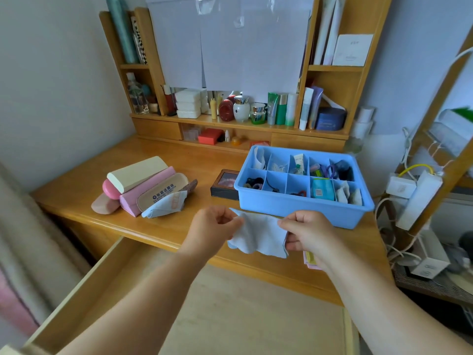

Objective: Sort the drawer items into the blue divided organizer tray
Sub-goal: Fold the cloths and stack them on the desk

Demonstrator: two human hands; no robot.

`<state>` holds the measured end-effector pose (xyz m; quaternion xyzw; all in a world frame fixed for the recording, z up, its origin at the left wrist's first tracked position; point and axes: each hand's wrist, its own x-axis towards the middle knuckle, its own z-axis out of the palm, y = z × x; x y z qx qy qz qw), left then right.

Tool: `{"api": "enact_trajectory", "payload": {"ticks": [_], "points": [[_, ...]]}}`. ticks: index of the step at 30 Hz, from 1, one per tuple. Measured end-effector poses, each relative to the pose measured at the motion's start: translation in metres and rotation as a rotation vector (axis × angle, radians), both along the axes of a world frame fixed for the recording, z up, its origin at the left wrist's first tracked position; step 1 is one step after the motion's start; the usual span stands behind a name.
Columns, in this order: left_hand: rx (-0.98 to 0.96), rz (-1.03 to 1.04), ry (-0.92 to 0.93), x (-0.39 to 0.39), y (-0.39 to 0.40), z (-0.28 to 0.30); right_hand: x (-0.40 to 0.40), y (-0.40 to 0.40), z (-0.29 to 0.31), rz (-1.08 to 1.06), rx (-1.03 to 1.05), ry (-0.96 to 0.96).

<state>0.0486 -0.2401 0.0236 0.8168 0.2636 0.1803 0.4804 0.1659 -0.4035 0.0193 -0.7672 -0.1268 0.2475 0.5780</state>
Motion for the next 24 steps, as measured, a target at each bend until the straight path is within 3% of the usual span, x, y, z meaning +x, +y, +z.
{"api": "enact_trajectory", "payload": {"ticks": [9, 14, 17, 20, 24], "points": [[-0.093, -0.163, -0.104, 0.008, -0.054, -0.004, -0.025, 0.003, 0.004, 0.032, 0.127, 0.022], [0.058, -0.166, -0.096, 0.001, -0.049, 0.007, -0.022, -0.012, 0.009, 0.147, 0.097, 0.014], [0.256, -0.243, -0.039, 0.000, -0.042, 0.011, -0.017, -0.027, 0.017, 0.264, 0.003, -0.069], [0.158, -0.381, 0.119, 0.005, -0.041, 0.013, -0.008, -0.048, 0.025, 0.348, -0.101, -0.156], [0.026, -0.365, 0.114, 0.026, -0.052, 0.013, 0.013, -0.071, 0.028, 0.284, -0.110, -0.190]]}}
